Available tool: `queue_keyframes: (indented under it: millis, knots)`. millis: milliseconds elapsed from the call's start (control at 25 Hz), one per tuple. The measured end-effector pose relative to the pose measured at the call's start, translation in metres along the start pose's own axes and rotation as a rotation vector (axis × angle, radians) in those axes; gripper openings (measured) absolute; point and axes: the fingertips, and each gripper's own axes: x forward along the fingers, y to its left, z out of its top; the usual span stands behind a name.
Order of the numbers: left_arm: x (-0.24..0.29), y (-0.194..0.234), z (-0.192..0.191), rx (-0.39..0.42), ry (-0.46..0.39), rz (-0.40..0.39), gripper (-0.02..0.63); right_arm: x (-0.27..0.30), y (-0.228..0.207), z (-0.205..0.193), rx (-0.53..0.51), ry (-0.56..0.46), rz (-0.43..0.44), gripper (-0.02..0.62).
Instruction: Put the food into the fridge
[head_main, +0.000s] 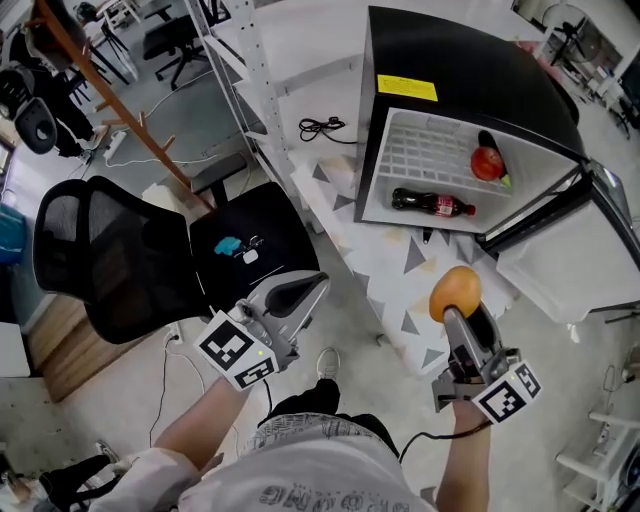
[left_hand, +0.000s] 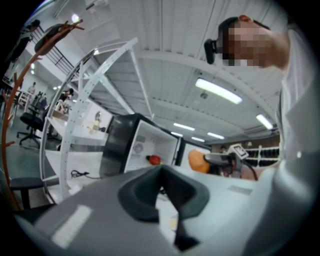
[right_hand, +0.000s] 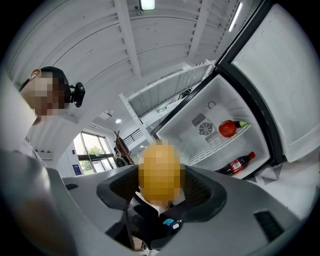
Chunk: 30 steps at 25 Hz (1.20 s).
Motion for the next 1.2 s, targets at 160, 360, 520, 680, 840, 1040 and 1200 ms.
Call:
queue_keyframes:
  millis: [160, 360, 520, 680, 840, 1040, 1200]
  knots:
    - [0.006, 0.016, 0.002, -0.005, -0.003, -0.003, 0.006, 0.017, -0.007, 0.005, -0.017, 0.003, -0.013, 0.265]
    - [0.014, 0.031, -0.001, -0.017, 0.002, -0.003, 0.006, 0.037, -0.020, 0.014, -0.037, 0.006, -0.020, 0.265]
    - [0.022, 0.038, -0.004, -0.025, 0.004, 0.003, 0.006, 0.057, -0.033, 0.023, -0.079, 0.023, -0.020, 0.265]
    - [0.031, 0.043, -0.007, -0.021, 0.006, 0.022, 0.006, 0.077, -0.045, 0.035, -0.132, 0.035, -0.008, 0.265]
    - [0.042, 0.045, -0.008, -0.014, 0.008, 0.046, 0.006, 0.099, -0.062, 0.046, -0.197, 0.060, 0.002, 0.265]
    - [0.053, 0.044, -0.011, -0.012, 0.010, 0.086, 0.006, 0.128, -0.085, 0.058, -0.287, 0.096, 0.012, 0.265]
    - [0.064, 0.040, -0.014, -0.017, 0.009, 0.111, 0.006, 0.152, -0.105, 0.071, -0.368, 0.126, 0.018, 0.265]
